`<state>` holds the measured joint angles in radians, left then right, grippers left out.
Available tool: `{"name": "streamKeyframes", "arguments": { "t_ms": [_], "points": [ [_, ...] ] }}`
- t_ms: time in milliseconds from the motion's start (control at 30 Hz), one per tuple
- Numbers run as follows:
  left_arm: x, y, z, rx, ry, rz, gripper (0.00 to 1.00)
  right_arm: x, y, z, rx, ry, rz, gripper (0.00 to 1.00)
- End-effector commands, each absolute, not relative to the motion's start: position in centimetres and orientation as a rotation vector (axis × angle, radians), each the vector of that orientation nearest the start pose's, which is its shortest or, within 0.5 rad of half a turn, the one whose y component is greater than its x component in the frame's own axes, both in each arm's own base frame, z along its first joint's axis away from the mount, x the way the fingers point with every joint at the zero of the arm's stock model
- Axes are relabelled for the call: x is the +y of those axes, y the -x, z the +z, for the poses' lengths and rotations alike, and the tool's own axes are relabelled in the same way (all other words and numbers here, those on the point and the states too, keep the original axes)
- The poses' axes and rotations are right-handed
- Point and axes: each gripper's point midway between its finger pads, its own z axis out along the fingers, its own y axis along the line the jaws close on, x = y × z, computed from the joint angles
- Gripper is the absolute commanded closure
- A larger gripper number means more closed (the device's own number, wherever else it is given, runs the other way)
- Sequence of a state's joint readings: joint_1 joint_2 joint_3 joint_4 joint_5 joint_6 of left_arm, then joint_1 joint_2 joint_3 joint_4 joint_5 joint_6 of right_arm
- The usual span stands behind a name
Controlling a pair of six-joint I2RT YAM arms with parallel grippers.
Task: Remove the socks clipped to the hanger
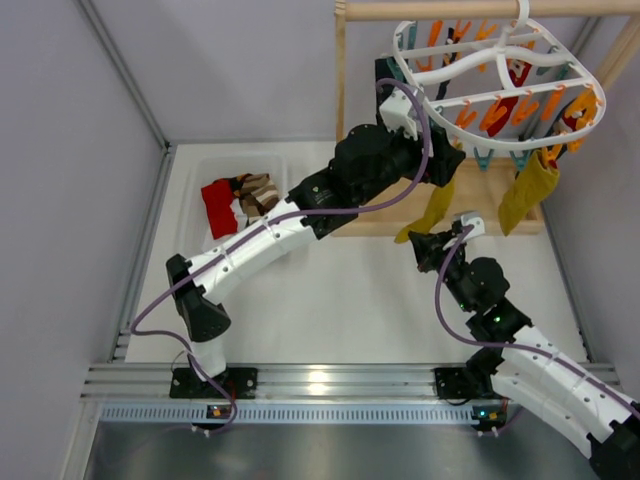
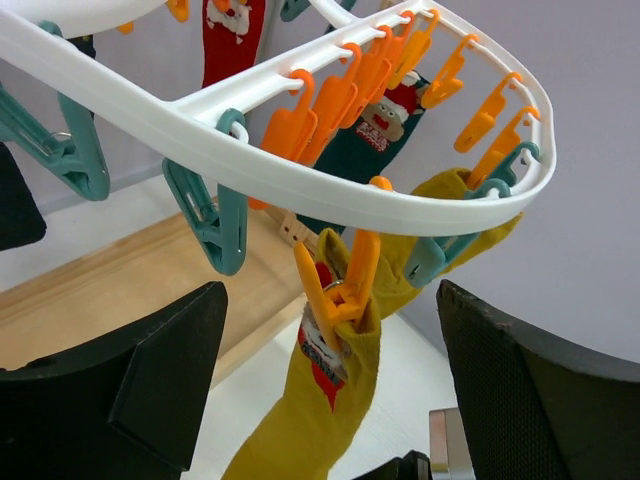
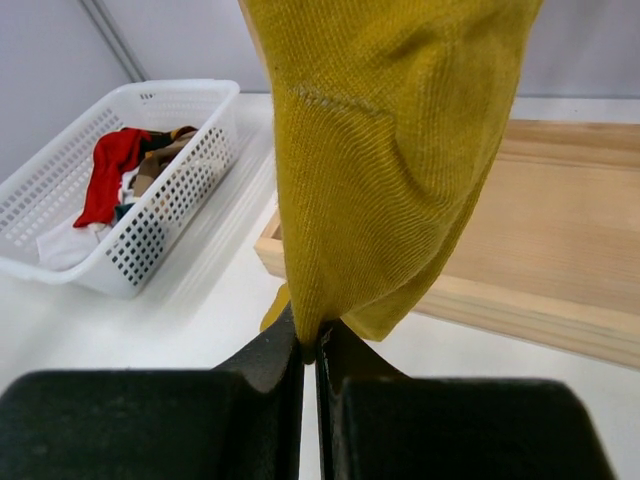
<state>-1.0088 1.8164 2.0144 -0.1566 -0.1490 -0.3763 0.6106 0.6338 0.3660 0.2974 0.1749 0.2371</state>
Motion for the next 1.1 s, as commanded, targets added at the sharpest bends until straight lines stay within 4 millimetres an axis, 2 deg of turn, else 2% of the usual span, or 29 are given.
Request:
{"name": "streamKeyframes", "arguments": {
  "t_ms": [0, 100, 133, 267, 333, 367, 433, 533, 567, 633, 667, 700, 867, 1000, 1067],
  "points": [
    [-47.1, -31.5, 48.1, 1.455, -0.365, -0.961, 0.14, 16.5, -26.0, 24.0, 1.536, 0.147, 0.577, 1.00],
    [-47.6, -31.8, 48.0, 1.452, -0.374, -0.959, 0.16, 16.6, -25.9, 23.7, 1.544, 0.148, 0.585, 1.00],
    [-47.8, -31.9, 48.0, 1.449, -0.374, -0.961, 0.21, 16.6, -25.8, 23.7, 1.546, 0.147, 0.588, 1.00],
    [-48.4, -32.2, 47.7, 1.442, -0.379, -0.961, 0.28, 16.9, -25.8, 23.1, 1.560, 0.153, 0.595, 1.00],
    [-48.5, -32.3, 47.9, 1.433, -0.380, -0.959, 0.28, 17.0, -25.8, 22.9, 1.566, 0.159, 0.598, 1.00],
    [-48.5, -32.3, 47.9, 1.427, -0.383, -0.958, 0.35, 17.1, -25.8, 22.8, 1.568, 0.162, 0.600, 1.00],
    [-48.6, -32.5, 48.1, 1.417, -0.381, -0.955, 0.40, 17.2, -25.8, 22.6, 1.572, 0.166, 0.599, 1.00],
    [-48.5, -32.6, 48.5, 1.403, -0.373, -0.944, 0.42, 17.2, -25.7, 22.1, 1.582, 0.172, 0.594, 1.00],
    [-48.4, -32.8, 48.5, 1.404, -0.371, -0.936, 0.46, 17.2, -25.7, 21.9, 1.585, 0.172, 0.595, 1.00],
    [-48.4, -32.8, 48.7, 1.398, -0.365, -0.935, 0.50, 17.2, -25.7, 21.6, 1.589, 0.172, 0.592, 1.00],
    [-48.4, -32.8, 48.8, 1.395, -0.364, -0.936, 0.54, 17.2, -25.6, 21.4, 1.591, 0.170, 0.594, 1.00],
    [-48.6, -32.8, 48.7, 1.396, -0.367, -0.937, 0.66, 17.2, -25.6, 21.3, 1.593, 0.169, 0.595, 1.00],
    [-48.7, -33.2, 48.5, 1.399, -0.358, -0.933, 0.85, 17.0, -25.5, 21.3, 1.592, 0.166, 0.595, 1.00],
    [-48.7, -33.2, 48.1, 1.408, -0.359, -0.927, 0.87, 16.7, -25.1, 20.9, 1.602, 0.162, 0.594, 1.00],
    [-48.4, -33.0, 48.2, 1.410, -0.360, -0.931, 0.66, 16.6, -24.8, 21.0, 1.603, 0.160, 0.601, 1.00]
  ]
}}
